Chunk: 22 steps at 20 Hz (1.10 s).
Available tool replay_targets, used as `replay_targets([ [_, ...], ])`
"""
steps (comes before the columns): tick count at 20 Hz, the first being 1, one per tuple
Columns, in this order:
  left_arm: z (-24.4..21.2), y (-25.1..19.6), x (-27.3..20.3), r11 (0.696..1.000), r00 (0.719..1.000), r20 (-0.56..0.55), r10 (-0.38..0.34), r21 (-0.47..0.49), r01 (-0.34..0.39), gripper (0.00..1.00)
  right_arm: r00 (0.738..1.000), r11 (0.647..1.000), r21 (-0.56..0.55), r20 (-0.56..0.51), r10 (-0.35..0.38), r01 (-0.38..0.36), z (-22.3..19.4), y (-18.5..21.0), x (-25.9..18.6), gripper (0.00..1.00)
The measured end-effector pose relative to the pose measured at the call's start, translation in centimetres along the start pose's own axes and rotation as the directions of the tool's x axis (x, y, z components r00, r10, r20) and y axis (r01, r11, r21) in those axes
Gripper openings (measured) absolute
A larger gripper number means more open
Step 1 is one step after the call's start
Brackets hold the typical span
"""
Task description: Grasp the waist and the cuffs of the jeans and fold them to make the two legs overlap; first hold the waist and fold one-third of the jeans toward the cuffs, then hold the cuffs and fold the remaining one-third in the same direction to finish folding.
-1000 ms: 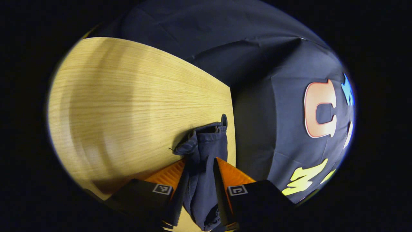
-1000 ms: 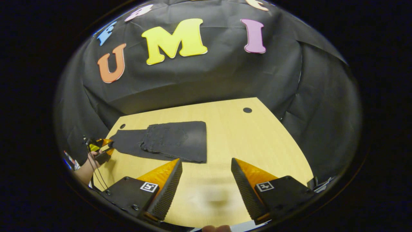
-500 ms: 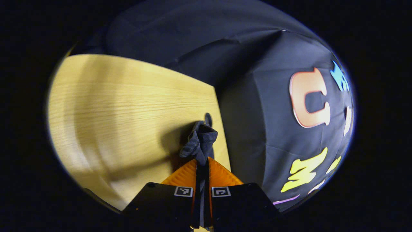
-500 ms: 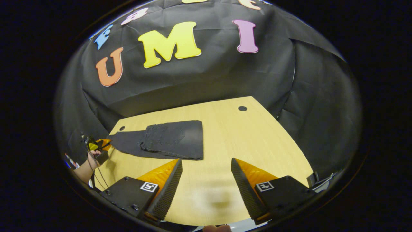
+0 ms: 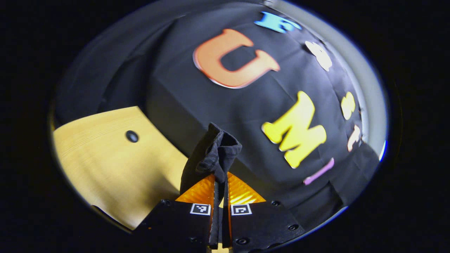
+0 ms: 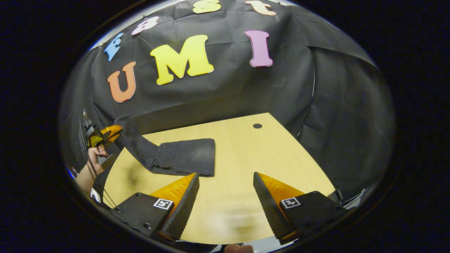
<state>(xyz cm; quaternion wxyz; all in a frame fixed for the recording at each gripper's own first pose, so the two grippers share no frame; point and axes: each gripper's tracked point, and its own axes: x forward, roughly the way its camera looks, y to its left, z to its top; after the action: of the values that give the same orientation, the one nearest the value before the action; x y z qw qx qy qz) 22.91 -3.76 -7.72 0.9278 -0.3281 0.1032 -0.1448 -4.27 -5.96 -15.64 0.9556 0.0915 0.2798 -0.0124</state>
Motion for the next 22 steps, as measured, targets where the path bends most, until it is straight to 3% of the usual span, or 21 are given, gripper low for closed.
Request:
replay_targets([
  [2,-2.9,-4.2,1.6,0.988,0.999,-0.036,-0.027,0.15,0.032,0.07,0.997,0.996,-0.089,0.071,-0.02,0.026,1.5,-0.8,-1.7,0.92],
  [5,-7.9,-7.5,4.5,0.949,0.996,-0.082,-0.034,0.311,0.058,0.07,0.987,0.976,-0.21,0.161,-0.019,0.053,3.6,-1.3,-4.0,0.95],
  [8,-11.9,-8.3,5.7,0.911,0.996,-0.089,-0.009,0.409,0.044,0.07,0.986,0.954,-0.291,0.165,-0.021,0.069,3.1,-1.7,-5.3,0.96],
  [12,-19.3,-7.8,7.7,0.855,0.991,-0.129,0.042,0.518,0.031,0.07,0.989,0.944,-0.314,0.135,-0.064,0.104,2.1,-3.9,-5.4,0.97],
  [17,-28.5,-4.7,9.4,0.83,0.962,-0.232,0.143,0.558,0.012,0.12,0.991,0.965,-0.232,0.079,-0.108,0.123,1.8,-7.2,-4.3,0.99],
  [20,-30.2,-3.8,9.2,0.84,0.947,-0.25,0.201,0.541,-0.036,0.22,0.99,0.966,-0.221,0.066,-0.122,0.134,1.8,-8.6,-4.1,0.99],
  [22,-31.0,-4.7,9.6,0.856,0.945,-0.274,0.179,0.518,-0.012,0.29,0.991,0.969,-0.213,0.059,-0.119,0.129,1.8,-8.7,-3.8,0.98],
])
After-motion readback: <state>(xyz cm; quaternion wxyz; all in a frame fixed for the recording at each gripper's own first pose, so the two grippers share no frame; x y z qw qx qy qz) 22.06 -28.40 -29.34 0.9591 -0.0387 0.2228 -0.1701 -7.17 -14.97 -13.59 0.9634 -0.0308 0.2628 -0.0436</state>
